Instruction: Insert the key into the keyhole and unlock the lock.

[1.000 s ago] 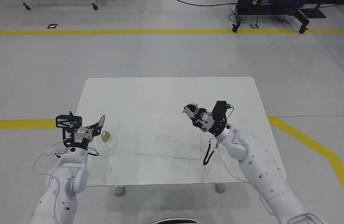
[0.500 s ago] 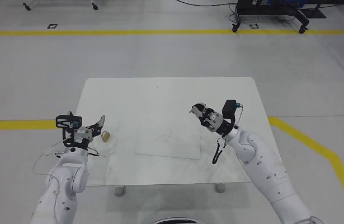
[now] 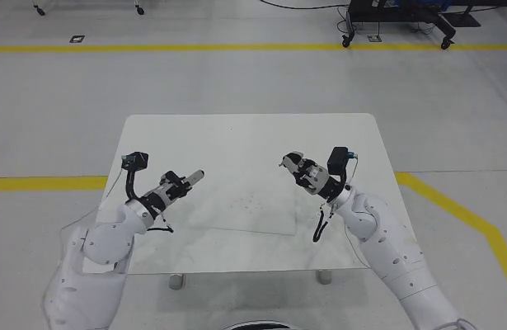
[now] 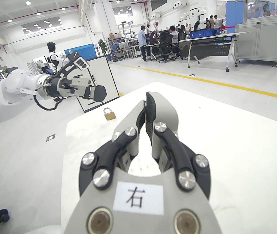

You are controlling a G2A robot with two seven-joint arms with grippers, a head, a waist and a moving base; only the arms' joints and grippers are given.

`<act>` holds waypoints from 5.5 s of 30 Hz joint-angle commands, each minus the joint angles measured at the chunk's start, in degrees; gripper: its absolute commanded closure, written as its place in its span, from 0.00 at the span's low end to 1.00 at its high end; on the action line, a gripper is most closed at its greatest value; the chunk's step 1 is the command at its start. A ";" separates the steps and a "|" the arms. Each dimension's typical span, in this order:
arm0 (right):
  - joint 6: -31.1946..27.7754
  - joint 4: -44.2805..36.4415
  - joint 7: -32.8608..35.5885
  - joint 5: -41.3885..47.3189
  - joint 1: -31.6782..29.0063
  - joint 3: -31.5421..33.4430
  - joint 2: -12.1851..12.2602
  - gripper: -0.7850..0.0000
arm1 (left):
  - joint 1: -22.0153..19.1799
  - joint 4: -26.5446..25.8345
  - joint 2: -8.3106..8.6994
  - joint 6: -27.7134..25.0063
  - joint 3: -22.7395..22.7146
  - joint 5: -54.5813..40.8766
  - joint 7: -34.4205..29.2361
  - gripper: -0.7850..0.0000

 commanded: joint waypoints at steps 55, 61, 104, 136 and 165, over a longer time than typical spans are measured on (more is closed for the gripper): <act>-3.13 18.71 48.89 78.70 12.65 -16.40 -4.91 1.00 | -5.63 4.89 -0.96 -6.97 15.00 -14.67 6.07 0.36; -3.52 22.20 52.01 82.14 14.35 -18.07 -5.87 1.00 | -5.31 4.26 -0.87 -5.21 15.76 -11.63 7.65 0.38; -6.38 28.04 61.76 88.58 16.94 -19.14 -8.41 1.00 | -4.31 3.13 -0.42 -1.39 17.60 -7.27 11.71 1.00; -3.04 21.56 67.96 81.63 15.14 -17.58 -2.93 0.67 | -7.13 3.10 1.39 -3.74 15.22 -6.91 -2.96 1.00; -5.72 20.90 65.28 82.20 17.18 -24.68 -0.29 1.00 | -9.23 4.51 2.17 -2.42 16.10 -7.39 -3.88 0.00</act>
